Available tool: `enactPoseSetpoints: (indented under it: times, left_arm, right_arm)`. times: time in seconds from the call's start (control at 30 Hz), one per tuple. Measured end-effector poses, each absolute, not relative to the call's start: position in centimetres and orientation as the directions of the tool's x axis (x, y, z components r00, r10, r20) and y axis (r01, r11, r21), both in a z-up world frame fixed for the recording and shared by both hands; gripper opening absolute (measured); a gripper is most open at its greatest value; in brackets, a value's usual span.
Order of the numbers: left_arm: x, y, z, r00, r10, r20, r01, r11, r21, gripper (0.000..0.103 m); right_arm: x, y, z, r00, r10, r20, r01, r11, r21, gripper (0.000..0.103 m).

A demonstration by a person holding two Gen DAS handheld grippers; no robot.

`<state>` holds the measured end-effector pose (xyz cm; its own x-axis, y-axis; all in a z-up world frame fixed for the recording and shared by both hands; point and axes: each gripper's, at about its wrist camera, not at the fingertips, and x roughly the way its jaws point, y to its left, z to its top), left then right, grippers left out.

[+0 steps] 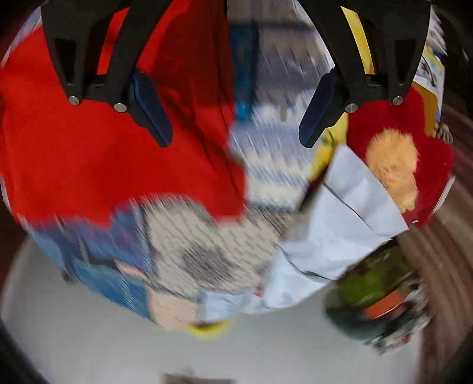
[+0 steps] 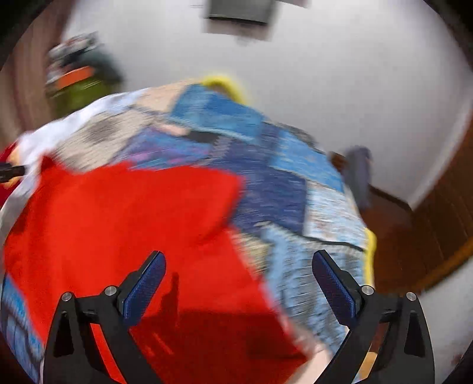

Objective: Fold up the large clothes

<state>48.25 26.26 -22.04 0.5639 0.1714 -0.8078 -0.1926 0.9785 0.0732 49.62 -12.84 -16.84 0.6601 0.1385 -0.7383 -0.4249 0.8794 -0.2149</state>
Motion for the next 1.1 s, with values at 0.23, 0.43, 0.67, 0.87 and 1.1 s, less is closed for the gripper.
enactPoseSetpoints:
  times: [0.23,0.43,0.67,0.87,1.1]
  left_arm:
    - [43.9,21.4,-30.2,0.439,0.321,-0.839,-0.089,0.945,0.315,0.091]
    - [41.1,23.3,-29.8,0.475,0.286,-0.832,-0.118,0.958,0.262,0.094]
    - [38.2,25.0,-28.2,0.476,0.268,-0.838,-0.234,0.957,0.173,0.092]
    - [33.9,25.9,-24.0,0.601,0.039,-0.799,-0.315,0.929,-0.192,0.091]
    - [31.7,22.9,-25.9,0.590,-0.221,-0.777,-0.291,0.839,-0.459,0.091]
  right_arm:
    - [48.6,-11.9,-22.5,0.584,0.060,-0.809,-0.467,0.840,-0.275,0.100]
    - [50.8,-20.8,-23.9,0.527,-0.056,-0.848,-0.275,0.933,-0.232,0.103]
    - [47.9,-22.8,-21.1,0.575,-0.119,-0.809,-0.194,0.941,-0.277,0.103]
    - [44.1,-20.0,-15.0,0.643,0.104,-0.759,-0.293,0.949,-0.119,0.103]
    - [41.4,-14.8,-15.3,0.584,0.335,-0.739,-0.412,0.907,0.085,0.103]
